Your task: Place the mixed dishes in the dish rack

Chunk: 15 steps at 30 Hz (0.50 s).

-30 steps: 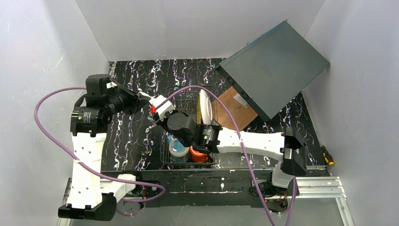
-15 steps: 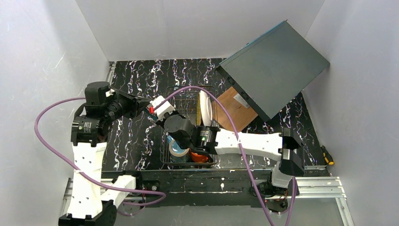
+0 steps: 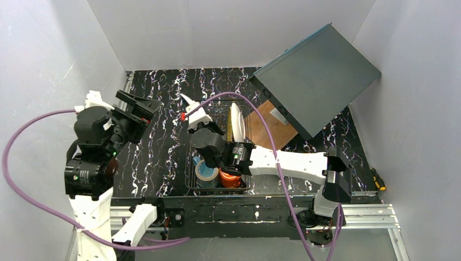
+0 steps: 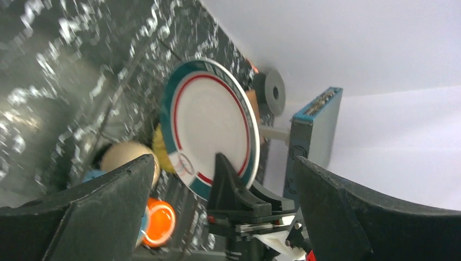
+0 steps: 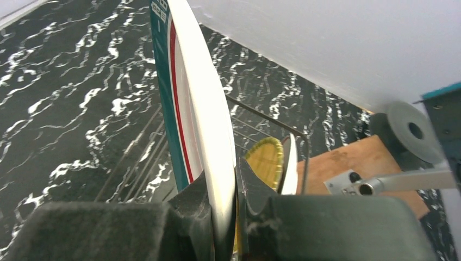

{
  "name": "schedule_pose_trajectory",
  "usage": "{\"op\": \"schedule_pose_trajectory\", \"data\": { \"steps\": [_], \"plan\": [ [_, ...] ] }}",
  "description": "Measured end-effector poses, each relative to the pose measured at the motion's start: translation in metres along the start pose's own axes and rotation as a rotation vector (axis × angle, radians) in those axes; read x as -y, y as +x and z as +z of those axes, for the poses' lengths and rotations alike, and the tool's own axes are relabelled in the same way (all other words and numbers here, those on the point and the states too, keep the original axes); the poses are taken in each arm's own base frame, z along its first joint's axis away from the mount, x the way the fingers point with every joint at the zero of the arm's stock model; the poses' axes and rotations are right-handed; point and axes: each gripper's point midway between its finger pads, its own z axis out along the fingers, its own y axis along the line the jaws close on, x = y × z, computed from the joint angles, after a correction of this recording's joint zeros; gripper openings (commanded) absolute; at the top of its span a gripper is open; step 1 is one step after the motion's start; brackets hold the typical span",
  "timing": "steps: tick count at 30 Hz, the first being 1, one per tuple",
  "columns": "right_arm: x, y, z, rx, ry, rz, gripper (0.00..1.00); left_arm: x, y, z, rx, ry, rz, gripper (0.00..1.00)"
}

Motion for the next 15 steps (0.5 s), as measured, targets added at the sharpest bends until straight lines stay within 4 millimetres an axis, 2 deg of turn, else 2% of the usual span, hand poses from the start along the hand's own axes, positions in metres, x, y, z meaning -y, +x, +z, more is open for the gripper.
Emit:
{"op": "schedule_pose_trajectory", "data": {
  "steps": [2,4,8,11,15],
  "plan": [
    [0.009,-0.001,0.000,0.001,0.047,-0.013,0.01,0.003,-0.014,-0.009,0.067,0.004,0.083,0.98],
    [0.018,-0.003,0.000,0.004,0.094,-0.023,0.01,-0.003,-0.023,-0.020,0.131,-0.007,0.167,0.98],
    [0.036,-0.006,0.002,0.000,0.183,-0.032,0.01,-0.027,-0.029,-0.039,0.222,-0.050,0.266,0.98],
    [0.050,-0.007,0.005,-0.009,0.246,-0.030,0.01,-0.053,-0.028,-0.051,0.268,-0.099,0.320,0.98],
    [0.062,-0.003,0.012,-0.029,0.317,-0.045,0.01,-0.076,-0.030,-0.057,0.300,-0.168,0.371,0.98]
  ]
}}
